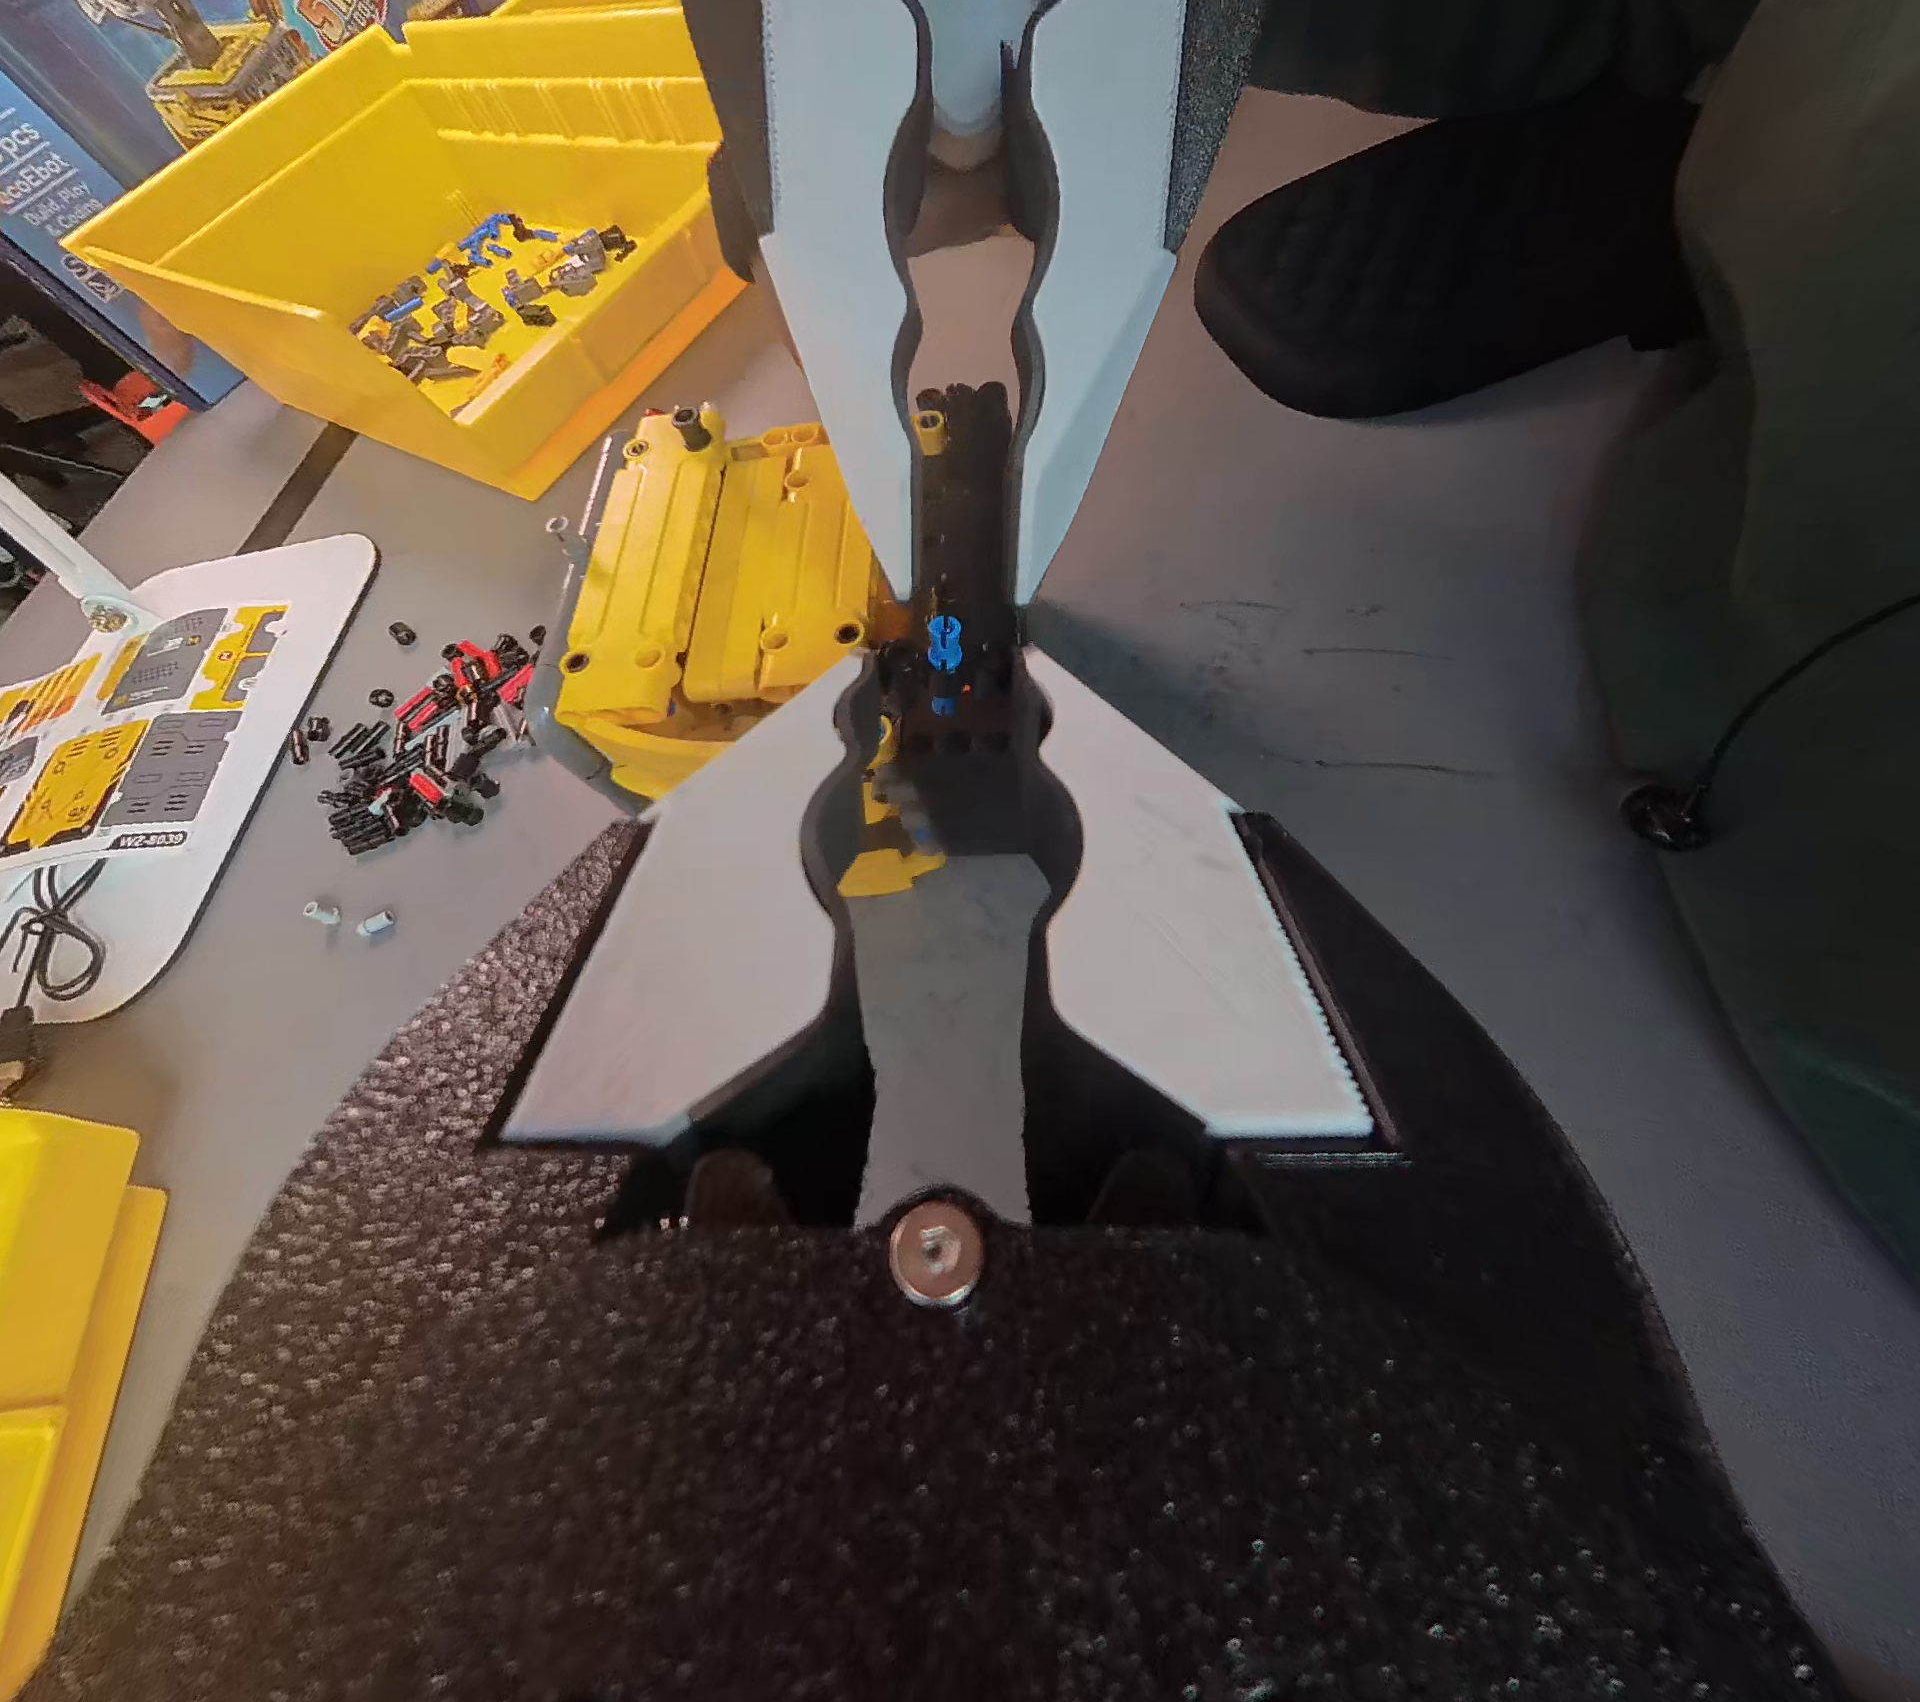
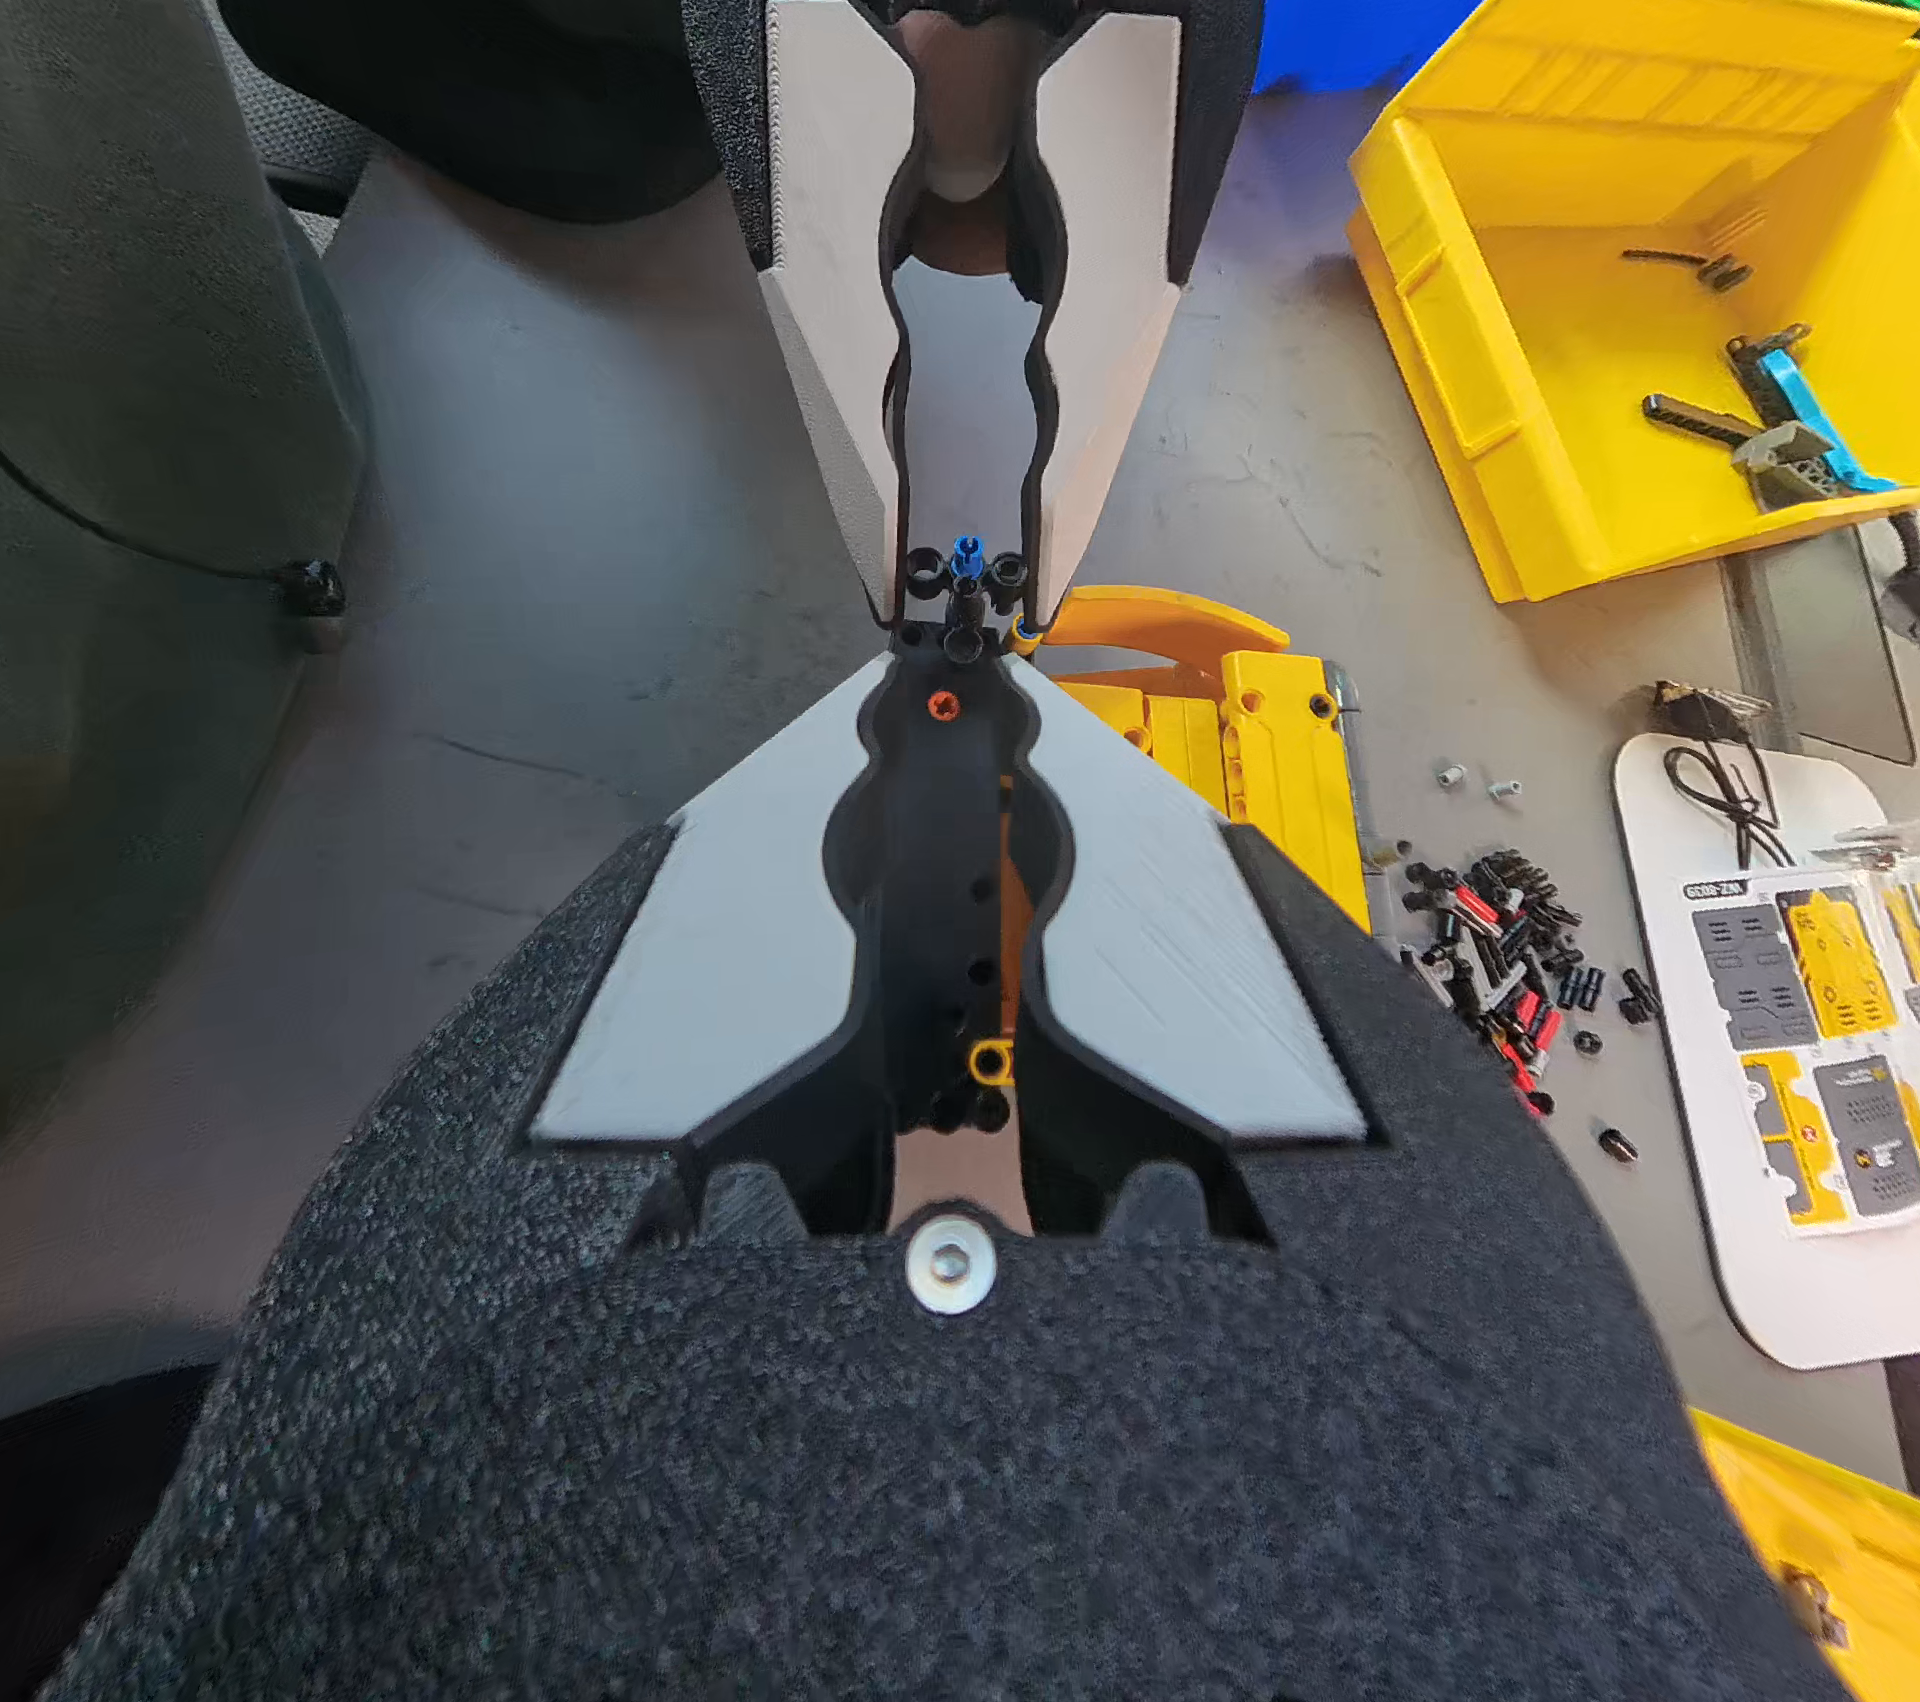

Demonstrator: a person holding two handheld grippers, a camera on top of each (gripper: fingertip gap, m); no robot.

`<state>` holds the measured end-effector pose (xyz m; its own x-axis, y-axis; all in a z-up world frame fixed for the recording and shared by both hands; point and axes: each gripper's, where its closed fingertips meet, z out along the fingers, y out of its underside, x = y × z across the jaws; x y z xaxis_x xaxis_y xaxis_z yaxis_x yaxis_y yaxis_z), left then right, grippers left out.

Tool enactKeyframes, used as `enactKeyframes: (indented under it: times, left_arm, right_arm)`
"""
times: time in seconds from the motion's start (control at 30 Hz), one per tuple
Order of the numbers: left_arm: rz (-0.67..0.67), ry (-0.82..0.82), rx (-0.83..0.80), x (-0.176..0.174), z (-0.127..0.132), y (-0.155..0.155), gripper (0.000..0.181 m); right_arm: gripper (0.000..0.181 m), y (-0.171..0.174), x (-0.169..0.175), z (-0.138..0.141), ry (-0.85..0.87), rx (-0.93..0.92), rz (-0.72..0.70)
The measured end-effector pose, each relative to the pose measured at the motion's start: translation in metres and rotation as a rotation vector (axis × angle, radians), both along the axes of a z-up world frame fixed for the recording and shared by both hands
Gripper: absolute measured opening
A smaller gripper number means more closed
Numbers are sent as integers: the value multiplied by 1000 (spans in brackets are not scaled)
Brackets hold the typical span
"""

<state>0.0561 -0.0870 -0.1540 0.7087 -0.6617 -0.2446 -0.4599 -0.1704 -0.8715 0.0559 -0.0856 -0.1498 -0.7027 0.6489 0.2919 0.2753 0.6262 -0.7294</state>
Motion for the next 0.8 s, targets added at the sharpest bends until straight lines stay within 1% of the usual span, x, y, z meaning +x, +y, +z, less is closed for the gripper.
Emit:
enactKeyframes:
  times: [0.13, 0.4, 0.67, 0.8]
  left_arm:
    - [7, 10, -14, 1, -4, 0, 23]
    - [9, 22, -48, 0, -13, 1, 24]
    - [15, 26, -43, -2, -13, 1, 23]
    - [14, 29, -40, -1, -13, 1, 25]
  right_arm:
    - [8, 0, -3, -5, -32, 9, -2]
    - [6, 1, -4, -13, -99, 18, -6]
    - [6, 3, -4, -18, -160, 20, -45]
    - [6, 3, -4, -21, -185, 54, -46]
